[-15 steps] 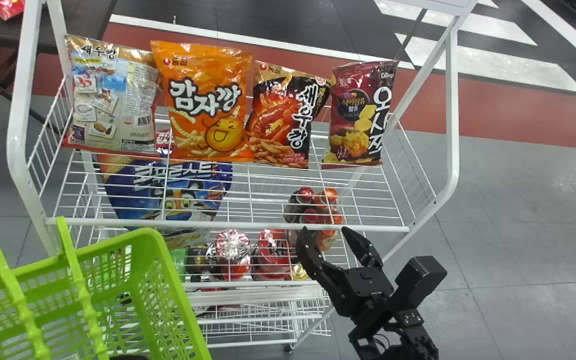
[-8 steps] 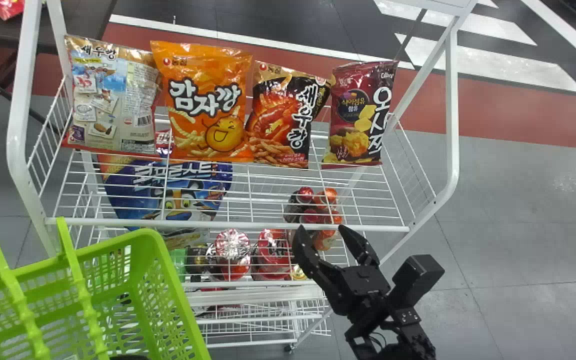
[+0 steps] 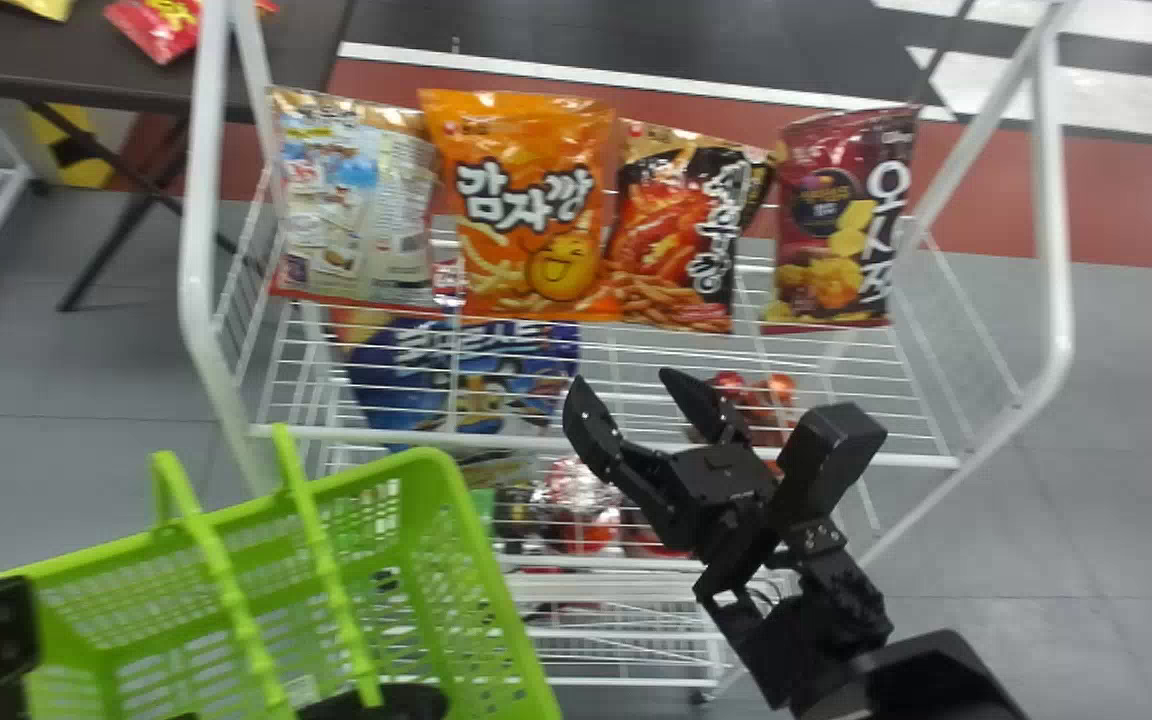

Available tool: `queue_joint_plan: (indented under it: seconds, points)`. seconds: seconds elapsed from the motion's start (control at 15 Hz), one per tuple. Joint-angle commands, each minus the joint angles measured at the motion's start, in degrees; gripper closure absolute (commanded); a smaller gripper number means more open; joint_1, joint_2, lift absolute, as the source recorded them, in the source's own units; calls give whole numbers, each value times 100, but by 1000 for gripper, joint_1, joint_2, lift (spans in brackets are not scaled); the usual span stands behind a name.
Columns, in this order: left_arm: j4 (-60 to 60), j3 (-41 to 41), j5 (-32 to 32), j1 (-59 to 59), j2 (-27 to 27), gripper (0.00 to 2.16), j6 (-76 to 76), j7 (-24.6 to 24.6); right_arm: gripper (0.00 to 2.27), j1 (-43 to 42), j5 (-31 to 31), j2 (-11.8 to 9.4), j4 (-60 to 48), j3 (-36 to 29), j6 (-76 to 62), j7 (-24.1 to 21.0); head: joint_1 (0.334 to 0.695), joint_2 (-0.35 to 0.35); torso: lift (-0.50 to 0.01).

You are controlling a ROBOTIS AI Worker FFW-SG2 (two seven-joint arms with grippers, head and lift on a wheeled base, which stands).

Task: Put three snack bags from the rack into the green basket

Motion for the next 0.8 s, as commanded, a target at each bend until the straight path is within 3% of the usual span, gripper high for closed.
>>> queue_joint_plan:
  seconds: [0.0, 0.2, 0.6, 0.73]
  points:
    - [-12, -28, 0, 3, -15, 2145, 0, -2, 124, -523, 209, 170, 236, 394, 225, -115, 695, -73, 0]
    - [-12, -81, -9, 3, -15, 2145, -17, 42, 124, -1270, 245, 346, 684, 711, 700, -185, 695, 15, 0]
    - [-21, -134, -62, 3, -15, 2145, -35, 122, 120, -2492, 69, 724, 2011, 1291, 489, -177, 695, 99, 0]
    - [-12, -116, -62, 3, -15, 2145, -53, 122, 117, -2931, 60, 952, 2565, 1458, 261, -177, 695, 133, 0]
